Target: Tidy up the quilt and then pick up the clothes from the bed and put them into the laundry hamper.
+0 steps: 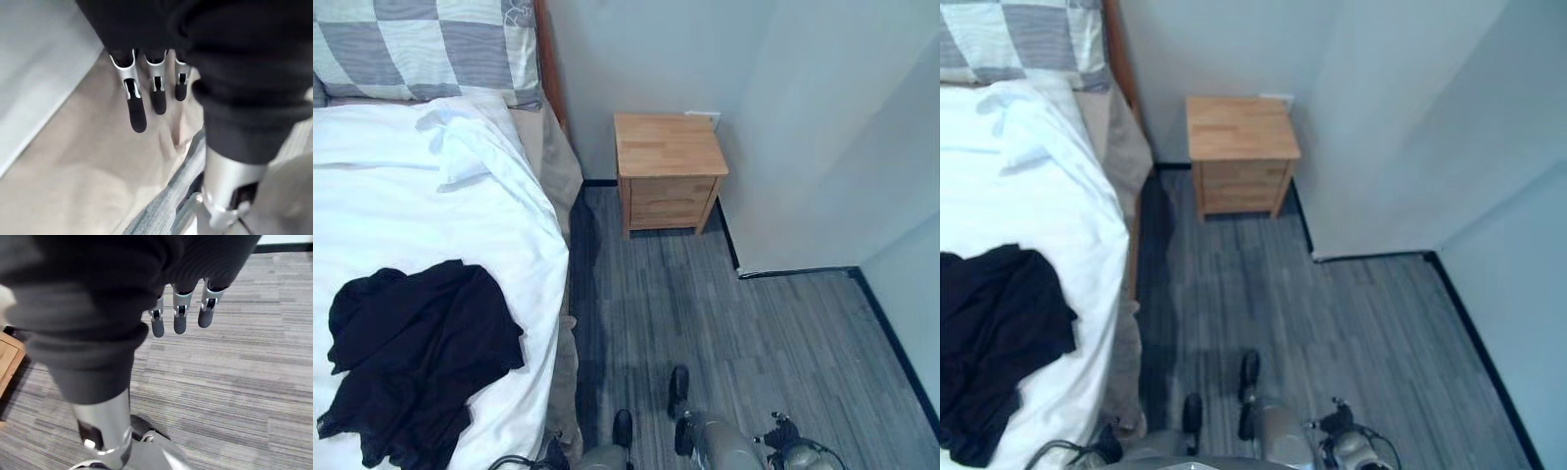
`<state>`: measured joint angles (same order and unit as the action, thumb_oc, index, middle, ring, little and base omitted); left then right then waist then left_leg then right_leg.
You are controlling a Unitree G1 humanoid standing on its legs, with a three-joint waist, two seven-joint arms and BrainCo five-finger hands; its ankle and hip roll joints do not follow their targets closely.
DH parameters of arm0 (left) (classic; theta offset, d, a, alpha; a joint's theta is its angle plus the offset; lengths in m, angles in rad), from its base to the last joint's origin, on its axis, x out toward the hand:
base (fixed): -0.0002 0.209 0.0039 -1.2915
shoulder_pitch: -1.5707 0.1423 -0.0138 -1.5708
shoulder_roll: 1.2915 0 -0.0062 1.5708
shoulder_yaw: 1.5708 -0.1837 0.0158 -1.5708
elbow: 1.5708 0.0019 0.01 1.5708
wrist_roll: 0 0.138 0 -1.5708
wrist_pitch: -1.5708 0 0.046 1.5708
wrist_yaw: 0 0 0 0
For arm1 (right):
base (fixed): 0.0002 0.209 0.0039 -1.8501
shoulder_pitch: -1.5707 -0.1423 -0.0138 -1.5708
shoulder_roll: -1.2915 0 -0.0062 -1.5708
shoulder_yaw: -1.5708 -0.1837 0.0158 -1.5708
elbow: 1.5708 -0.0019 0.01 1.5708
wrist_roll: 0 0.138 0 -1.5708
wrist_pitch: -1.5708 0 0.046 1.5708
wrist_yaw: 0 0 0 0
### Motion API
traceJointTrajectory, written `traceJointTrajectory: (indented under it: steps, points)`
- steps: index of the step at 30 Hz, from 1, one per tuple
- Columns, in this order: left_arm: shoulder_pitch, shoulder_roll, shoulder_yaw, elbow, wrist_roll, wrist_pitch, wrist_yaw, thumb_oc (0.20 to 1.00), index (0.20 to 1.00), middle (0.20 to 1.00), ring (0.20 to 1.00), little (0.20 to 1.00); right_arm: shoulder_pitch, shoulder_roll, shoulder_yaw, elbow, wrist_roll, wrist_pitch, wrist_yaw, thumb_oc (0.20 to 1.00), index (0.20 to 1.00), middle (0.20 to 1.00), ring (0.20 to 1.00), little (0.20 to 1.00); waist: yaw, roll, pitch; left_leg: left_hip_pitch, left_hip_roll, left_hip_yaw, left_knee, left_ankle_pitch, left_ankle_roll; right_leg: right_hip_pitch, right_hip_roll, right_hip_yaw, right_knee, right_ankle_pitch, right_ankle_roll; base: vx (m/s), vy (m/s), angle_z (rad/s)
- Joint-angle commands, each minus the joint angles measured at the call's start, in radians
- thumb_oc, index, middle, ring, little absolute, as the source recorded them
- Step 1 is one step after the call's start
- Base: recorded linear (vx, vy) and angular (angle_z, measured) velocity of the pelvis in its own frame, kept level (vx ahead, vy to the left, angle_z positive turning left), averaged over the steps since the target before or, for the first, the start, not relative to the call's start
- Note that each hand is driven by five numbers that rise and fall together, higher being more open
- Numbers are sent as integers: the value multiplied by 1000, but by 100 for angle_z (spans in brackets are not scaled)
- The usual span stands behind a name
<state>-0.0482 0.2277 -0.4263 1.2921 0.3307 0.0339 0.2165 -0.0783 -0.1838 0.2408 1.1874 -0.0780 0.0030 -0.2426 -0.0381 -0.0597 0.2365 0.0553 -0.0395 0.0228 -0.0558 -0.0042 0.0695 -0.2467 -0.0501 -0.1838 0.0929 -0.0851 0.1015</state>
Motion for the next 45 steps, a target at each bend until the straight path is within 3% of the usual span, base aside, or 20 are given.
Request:
traceJointTrajectory:
  steps: [1, 4, 7, 9, 11, 13, 14, 15, 18, 22, 24, 25, 27, 32, 34, 35, 36, 37, 39, 45]
  points:
    - [-124, 51, 73, -59, 9, -18, 59, 1000, 1000, 1000, 1000, 1000, 13, -81, 28, -22, 5, -2, 1, 1000, 1000, 1000, 1000, 1000, -26, 24, -5, 35, 87, -15, 558, -16, -188, 104, 27, 20, -40, 104, 10, 198, -106, 2]
    - [-142, 54, 84, -91, -61, -25, 83, 1000, 1000, 1000, 1000, 1000, -22, -106, 33, -23, 6, 2, -8, 1000, 1000, 1000, 1000, 1000, 34, -29, 58, -214, 72, -38, 807, -32, -142, 206, 9, 44, -70, 78, -19, 389, -127, 13]
    - [-136, 25, 72, -107, -61, -28, 84, 1000, 1000, 1000, 1000, 1000, -37, -109, 60, 0, -6, 2, -6, 1000, 1000, 1000, 1000, 1000, 77, -16, 38, -237, 120, 81, 449, -64, -130, 299, -10, 29, -119, 11, 2, 491, 111, -65]
    - [-121, 21, 70, -117, -47, -28, 73, 1000, 1000, 1000, 1000, 1000, -37, -114, 68, 8, -18, -2, -9, 1000, 1000, 1000, 1000, 1000, 99, 9, 18, -250, 104, 191, 219, 7, -127, 344, 5, 8, -93, -51, -2, 530, 169, -47]
    - [-113, 23, 82, -117, -31, -17, 64, 1000, 1000, 1000, 1000, 1000, -30, -112, 64, 8, -27, 2, -10, 1000, 1000, 1000, 1000, 1000, 100, 13, 13, -225, 124, 356, 174, 14, -122, 353, 18, -35, -16, -104, -3, 568, 145, 53]
    - [-97, 19, 90, -110, -35, -8, 60, 1000, 1000, 1000, 1000, 1000, -36, -99, 73, 8, -43, 9, -9, 1000, 1000, 1000, 1000, 1000, 120, -13, 2, -180, 76, 353, 172, -45, -73, 356, -6, -72, 156, -112, 41, 506, 177, 118]
    - [-94, 16, 94, -94, -35, -6, 61, 1000, 1000, 1000, 1000, 1000, -31, -93, 62, 8, -51, 8, -10, 1000, 1000, 1000, 1000, 1000, 122, -14, 0, -166, 70, 353, 153, -37, -51, 320, -26, -118, 279, -39, 80, 386, 152, 102]
    - [-81, 16, 114, -75, -47, 10, 71, 1000, 1000, 1000, 1000, 1000, -26, -81, 48, -5, -53, 21, -9, 1000, 1000, 1000, 1000, 1000, 109, -10, 11, -101, 53, 334, 132, -58, -17, 257, -89, -131, 490, 112, 136, 383, 146, 69]
    - [-81, 29, 138, -66, -81, 15, 84, 1000, 1000, 1000, 1000, 1000, -31, -74, 36, -36, -37, 16, -15, 1000, 1000, 1000, 1000, 1000, 99, 12, 20, -42, 65, 255, 67, -51, -14, 145, -95, -95, 640, 112, 120, 434, 27, 139]
    - [-81, 56, 148, -34, -82, 16, 87, 1000, 1000, 1000, 1000, 1000, -32, -84, 44, -43, -36, 17, -19, 1000, 1000, 1000, 1000, 1000, 93, -14, 36, -3, 58, 116, 68, -73, -34, 103, -111, -60, 364, 47, 79, 286, -178, 164]
    - [-84, 65, 150, -12, -74, 15, 85, 1000, 1000, 1000, 1000, 1000, -38, -92, 44, -36, -30, 20, -16, 1000, 1000, 1000, 1000, 1000, 80, -37, 37, 11, 47, 40, 58, -89, -55, 106, -81, 60, 69, 56, 81, 467, -332, 116]
    - [-104, 74, 156, 8, -71, 13, 79, 1000, 1000, 1000, 1000, 1000, -39, -100, 44, -17, -27, 21, -12, 1000, 1000, 1000, 1000, 1000, 60, -54, 41, 32, 44, -52, 41, -109, -74, 82, -53, 244, -61, 100, 111, 417, -299, 118]
    - [-97, 85, 163, 15, -58, 27, 80, 1000, 1000, 1000, 1000, 1000, -32, -108, 50, -2, -43, 34, -10, 1000, 1000, 1000, 1000, 1000, 55, -60, 46, 38, 49, -74, 55, -127, -82, 71, -52, 282, -82, 125, 127, 327, -271, 220]
    - [-46, 84, 187, 17, -88, 6, 74, 1000, 1000, 1000, 1000, 1000, -28, -104, 69, -5, -57, 32, 25, 1000, 1000, 1000, 1000, 1000, 59, -63, 37, 9, 71, -166, 185, -183, -123, 96, -54, 233, -43, 113, 96, 344, -370, 138]
    - [-50, 66, 179, 6, -106, 3, 80, 1000, 1000, 1000, 1000, 1000, -43, -116, 66, -18, -37, 27, 14, 1000, 1000, 1000, 1000, 1000, 60, -53, 62, -91, 72, -159, 322, -137, -150, 135, -76, 173, -67, 101, 68, 48, -197, 39]
    - [-64, 62, 170, -4, -107, 1, 81, 1000, 1000, 1000, 1000, 1000, -50, -124, 59, -21, -25, 25, 8, 1000, 1000, 1000, 1000, 1000, 58, -45, 81, -152, 96, -95, 390, -100, -160, 159, -90, 128, -77, 87, 59, 43, -188, 82]
    - [-82, 61, 158, -32, -106, 9, 81, 1000, 1000, 1000, 1000, 1000, -57, -130, 51, -22, -9, 30, 5, 1000, 1000, 1000, 1000, 1000, 45, -40, 92, -225, 162, 85, 440, -70, -153, 202, -107, 45, -103, 60, 50, 47, -188, 134]
    - [-83, 61, 158, -32, -106, 10, 81, 1000, 1000, 1000, 1000, 1000, -58, -129, 51, -21, -9, 30, 5, 1000, 1000, 1000, 1000, 1000, 45, -39, 92, -228, 164, 84, 446, -73, -153, 201, -106, 45, -103, 60, 50, 68, -175, 173]
    - [-72, 56, 164, -55, -101, 12, 76, 1000, 1000, 1000, 1000, 1000, -55, -134, 37, -20, 15, 29, 4, 1000, 1000, 1000, 1000, 1000, 38, -6, 78, -252, 173, 274, 322, -67, -128, 244, -102, -42, -114, 30, 43, 154, -81, 119]
    - [-54, 62, 176, -44, -79, 23, 57, 1000, 1000, 1000, 1000, 1000, -49, -130, 28, -52, 13, 26, 11, 1000, 1000, 1000, 1000, 1000, 42, 28, 47, -211, 162, 369, 118, 13, -144, 291, -92, -138, -35, -58, 53, 287, 58, 76]
